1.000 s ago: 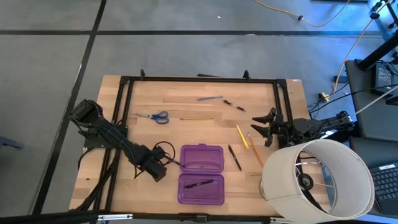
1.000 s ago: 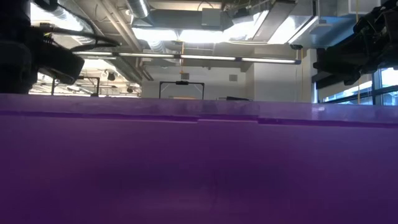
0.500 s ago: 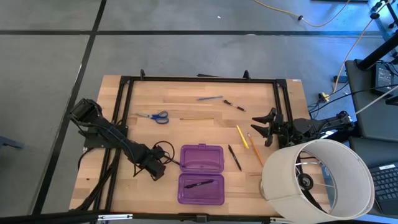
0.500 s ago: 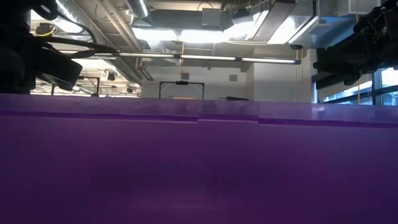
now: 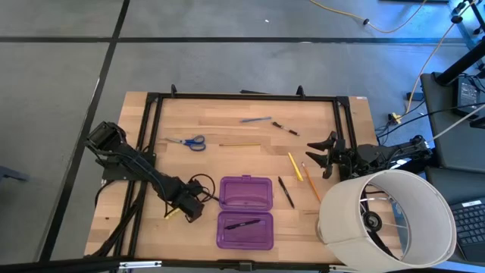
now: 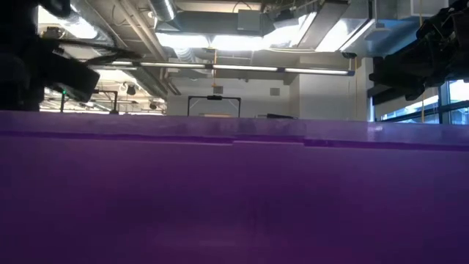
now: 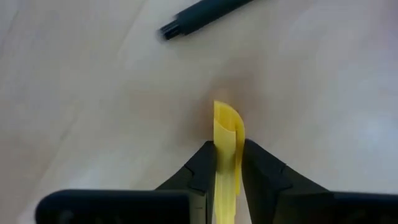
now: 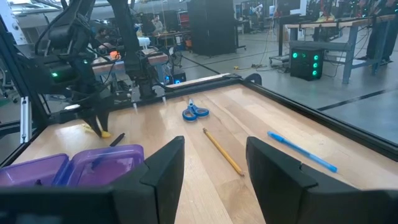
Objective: Pick & place school supplies into a supply box
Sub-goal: Put the bottom yellow pen into the violet supply box, then put the left black pen into the violet supply box
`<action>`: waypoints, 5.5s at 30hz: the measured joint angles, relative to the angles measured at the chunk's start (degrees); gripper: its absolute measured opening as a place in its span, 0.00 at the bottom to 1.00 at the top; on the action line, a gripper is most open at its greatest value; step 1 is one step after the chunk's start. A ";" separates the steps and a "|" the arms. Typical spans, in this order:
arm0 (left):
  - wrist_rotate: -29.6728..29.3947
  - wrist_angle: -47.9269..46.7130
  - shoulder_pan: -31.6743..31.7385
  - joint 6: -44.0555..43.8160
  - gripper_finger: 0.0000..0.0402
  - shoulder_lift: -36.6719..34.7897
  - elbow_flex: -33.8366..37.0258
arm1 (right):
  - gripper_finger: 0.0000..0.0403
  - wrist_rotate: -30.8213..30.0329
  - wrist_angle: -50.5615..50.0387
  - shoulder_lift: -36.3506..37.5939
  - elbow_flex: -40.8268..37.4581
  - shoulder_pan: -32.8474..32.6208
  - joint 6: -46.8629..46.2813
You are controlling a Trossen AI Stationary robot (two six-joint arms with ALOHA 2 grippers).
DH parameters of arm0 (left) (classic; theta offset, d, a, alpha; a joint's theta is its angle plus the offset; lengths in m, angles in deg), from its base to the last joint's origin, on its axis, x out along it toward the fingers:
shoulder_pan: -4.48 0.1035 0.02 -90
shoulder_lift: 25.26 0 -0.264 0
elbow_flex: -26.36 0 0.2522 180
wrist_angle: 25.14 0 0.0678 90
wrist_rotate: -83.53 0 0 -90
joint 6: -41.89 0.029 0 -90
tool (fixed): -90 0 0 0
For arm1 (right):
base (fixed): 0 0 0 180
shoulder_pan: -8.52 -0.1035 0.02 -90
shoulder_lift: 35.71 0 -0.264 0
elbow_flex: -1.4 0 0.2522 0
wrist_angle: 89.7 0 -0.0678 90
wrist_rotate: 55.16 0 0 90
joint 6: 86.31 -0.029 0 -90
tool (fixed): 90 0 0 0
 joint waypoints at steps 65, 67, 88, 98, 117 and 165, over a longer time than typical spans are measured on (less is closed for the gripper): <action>3.71 1.17 11.63 41.30 0.13 33.04 -48.08 | 0.44 0.50 0.00 0.00 0.00 -0.01 -0.15; 4.57 1.43 11.63 41.37 0.15 33.04 -48.08 | 0.44 0.50 0.00 0.02 0.00 0.01 -0.11; 12.15 1.52 12.49 43.05 0.29 28.44 -48.01 | 0.44 0.50 -0.01 0.00 0.00 0.00 -0.15; 3.39 -13.28 12.23 53.93 0.27 23.73 -48.06 | 0.44 0.96 0.00 0.00 0.00 0.00 -0.17; -4.81 -20.76 10.32 47.03 0.27 11.56 -33.63 | 0.44 1.40 -0.01 -0.42 0.01 0.00 -0.37; -0.55 5.01 13.07 46.08 0.27 5.58 -4.37 | 0.44 1.38 0.00 -1.11 0.02 0.00 0.03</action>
